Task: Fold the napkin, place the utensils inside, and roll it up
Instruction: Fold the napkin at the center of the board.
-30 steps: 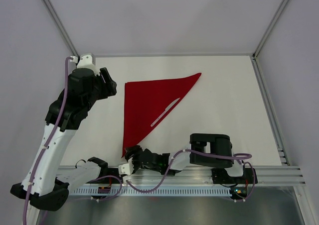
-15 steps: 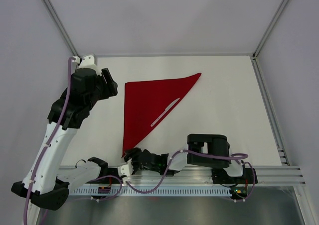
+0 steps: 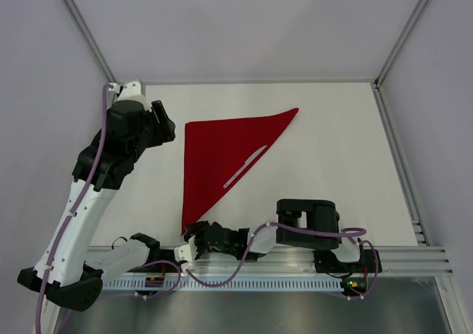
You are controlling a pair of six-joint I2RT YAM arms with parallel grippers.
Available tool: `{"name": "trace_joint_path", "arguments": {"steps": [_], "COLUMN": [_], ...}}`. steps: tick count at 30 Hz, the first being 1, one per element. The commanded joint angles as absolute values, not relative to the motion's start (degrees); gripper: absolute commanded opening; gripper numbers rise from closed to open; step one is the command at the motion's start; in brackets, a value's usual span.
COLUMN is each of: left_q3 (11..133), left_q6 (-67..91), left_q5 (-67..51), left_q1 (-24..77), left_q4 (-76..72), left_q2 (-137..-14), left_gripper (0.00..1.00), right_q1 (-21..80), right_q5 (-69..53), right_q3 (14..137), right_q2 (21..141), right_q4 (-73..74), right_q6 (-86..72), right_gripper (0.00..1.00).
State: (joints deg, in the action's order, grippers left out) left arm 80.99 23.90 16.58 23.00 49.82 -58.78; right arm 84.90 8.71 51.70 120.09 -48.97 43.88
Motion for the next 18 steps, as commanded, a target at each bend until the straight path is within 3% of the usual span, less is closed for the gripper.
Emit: {"name": "trace_joint_path", "arguments": {"steps": [1, 9, 18], "left_q3": [80.4, 79.4, 78.8], "left_q6": [22.3, 22.1, 21.5], "left_q5": [16.5, 16.4, 15.9], "left_q1": [23.1, 23.1, 23.1], "left_q4": [47.7, 46.8, 46.1], "left_q2": [-58.9, -59.1, -59.3], "left_gripper": [0.64, 0.64, 0.64], "right_q1": [84.9, 83.9, 83.1], "right_q5": [7.3, 6.9, 6.2], "right_q3": [53.6, 54.8, 56.1], "right_q2": [121.1, 120.9, 119.8], "right_q4": [-50.4, -48.1, -45.4], "right_q6": [42.4, 40.4, 37.9], "right_gripper": [0.37, 0.3, 0.15]}}
